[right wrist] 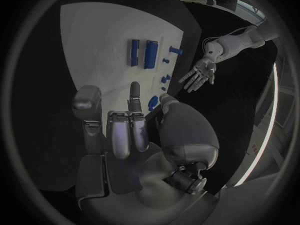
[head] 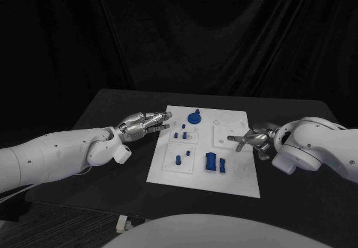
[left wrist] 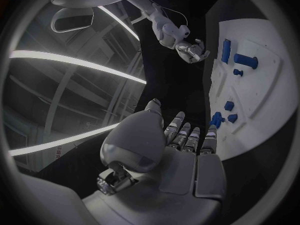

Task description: Assemble the parts on the task board

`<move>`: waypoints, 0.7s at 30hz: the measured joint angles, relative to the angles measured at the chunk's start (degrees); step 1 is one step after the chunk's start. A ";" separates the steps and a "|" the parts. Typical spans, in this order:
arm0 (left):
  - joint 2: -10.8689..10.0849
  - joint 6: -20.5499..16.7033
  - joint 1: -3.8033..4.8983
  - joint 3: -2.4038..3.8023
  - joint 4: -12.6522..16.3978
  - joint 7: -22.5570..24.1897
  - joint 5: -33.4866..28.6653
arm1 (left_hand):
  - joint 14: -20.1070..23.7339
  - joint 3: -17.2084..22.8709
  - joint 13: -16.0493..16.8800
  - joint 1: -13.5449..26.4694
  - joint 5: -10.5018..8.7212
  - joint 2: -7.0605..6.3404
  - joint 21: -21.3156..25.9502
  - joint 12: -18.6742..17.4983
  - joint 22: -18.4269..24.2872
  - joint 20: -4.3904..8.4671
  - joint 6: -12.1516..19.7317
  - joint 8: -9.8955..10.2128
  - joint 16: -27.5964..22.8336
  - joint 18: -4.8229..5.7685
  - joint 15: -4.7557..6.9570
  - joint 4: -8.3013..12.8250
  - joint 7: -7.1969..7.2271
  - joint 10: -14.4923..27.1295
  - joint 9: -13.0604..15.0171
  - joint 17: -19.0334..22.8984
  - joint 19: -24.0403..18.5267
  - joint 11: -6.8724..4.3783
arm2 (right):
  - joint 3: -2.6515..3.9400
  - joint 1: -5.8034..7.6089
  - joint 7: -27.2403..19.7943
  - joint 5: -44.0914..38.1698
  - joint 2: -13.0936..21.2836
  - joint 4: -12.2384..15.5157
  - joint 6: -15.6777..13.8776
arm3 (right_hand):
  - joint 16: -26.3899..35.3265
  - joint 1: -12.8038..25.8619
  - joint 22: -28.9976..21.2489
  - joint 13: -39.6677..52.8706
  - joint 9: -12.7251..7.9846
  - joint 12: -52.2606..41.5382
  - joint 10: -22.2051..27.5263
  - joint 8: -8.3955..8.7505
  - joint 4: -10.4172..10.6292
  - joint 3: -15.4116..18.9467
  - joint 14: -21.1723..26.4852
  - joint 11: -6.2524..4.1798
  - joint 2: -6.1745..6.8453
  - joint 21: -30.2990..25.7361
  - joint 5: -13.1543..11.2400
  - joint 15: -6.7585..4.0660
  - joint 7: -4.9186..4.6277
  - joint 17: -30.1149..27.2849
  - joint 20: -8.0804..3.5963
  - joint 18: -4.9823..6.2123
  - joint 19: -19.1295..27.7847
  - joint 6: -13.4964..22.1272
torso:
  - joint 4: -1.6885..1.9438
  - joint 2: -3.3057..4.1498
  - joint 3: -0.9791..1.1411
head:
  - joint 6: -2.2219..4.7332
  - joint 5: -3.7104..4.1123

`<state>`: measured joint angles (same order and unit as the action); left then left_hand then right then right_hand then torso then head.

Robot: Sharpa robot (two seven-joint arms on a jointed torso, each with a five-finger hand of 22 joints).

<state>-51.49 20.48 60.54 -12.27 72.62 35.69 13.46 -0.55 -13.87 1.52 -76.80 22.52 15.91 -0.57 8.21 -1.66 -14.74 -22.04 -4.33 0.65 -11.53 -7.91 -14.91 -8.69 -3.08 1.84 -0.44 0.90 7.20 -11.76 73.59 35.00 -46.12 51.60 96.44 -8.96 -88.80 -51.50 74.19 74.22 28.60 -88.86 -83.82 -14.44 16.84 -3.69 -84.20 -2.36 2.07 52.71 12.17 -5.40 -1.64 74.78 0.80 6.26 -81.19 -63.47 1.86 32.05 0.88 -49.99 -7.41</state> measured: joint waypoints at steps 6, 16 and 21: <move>0.03 -0.18 0.00 0.00 0.20 0.47 0.00 | -0.15 1.26 0.00 -0.01 0.00 -0.01 -0.05 0.05 -0.20 -0.03 -0.03 -0.01 0.00 0.00 -0.15 1.25 0.00 -0.21 0.00 -0.02 0.02 0.20 | -0.08 1.62 -2.27 0.24 1.60 1.80 -3.24 | 0.52 4.70 0.00 0.00 0.59 0.00 0.08 -1.16 -0.25 3.14 0.60 -0.10 -2.61 0.04 2.32 -0.61 0.51 0.00 -0.31 -0.01 -0.30 -0.96 | -0.02 -0.03 0.01 | 0.00 0.01; -1.71 -4.51 0.07 0.02 2.99 2.29 0.00 | -8.91 2.04 0.38 -4.80 6.00 -4.81 -4.31 9.31 -5.00 -0.60 -13.14 -3.11 5.26 0.00 -1.04 3.60 -0.29 -11.57 0.62 -0.86 5.55 1.54 | -0.12 1.71 -23.16 2.03 3.05 3.49 -21.27 | 42.69 1.76 -4.31 -21.06 -1.64 42.32 6.74 -0.47 0.28 10.78 5.37 0.78 -6.84 -31.38 5.38 1.49 -0.73 -32.06 1.16 4.50 9.34 0.04 | -0.06 -0.10 0.02 | 0.00 0.93; -2.87 -7.91 1.84 0.01 5.47 2.60 0.01 | -8.91 1.08 0.64 -4.91 4.92 -4.92 -4.28 9.69 -4.91 -0.26 -14.42 -3.10 5.56 0.00 -0.31 -0.11 -0.11 -13.28 0.88 -0.90 5.82 1.58 | -0.05 1.40 -39.83 6.20 3.31 3.15 -30.24 | 66.94 -1.19 -15.68 -40.04 -6.31 66.83 12.77 1.63 -0.09 15.95 9.77 4.50 -7.10 -43.35 5.35 5.15 -3.60 -46.73 5.32 4.45 13.33 -0.43 | -0.01 -0.03 0.01 | 0.00 1.57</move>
<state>-54.36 12.57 62.38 -12.26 78.09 38.29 13.47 -9.46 -12.79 2.16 -81.70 27.44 10.99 -4.85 17.90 -6.57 -15.01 -36.46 -7.43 6.22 -11.53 -8.21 -15.02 -8.80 -16.36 2.72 -1.34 6.71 8.78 -11.81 74.99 -4.82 -39.92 54.91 99.59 -39.20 -21.86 -52.69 58.51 34.18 22.29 -22.02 -71.06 -12.80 16.75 12.26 -74.43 2.14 -5.03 9.35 17.52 -0.25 -5.24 28.05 6.12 10.71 -67.86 -63.90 1.85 32.03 0.89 -49.99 -5.84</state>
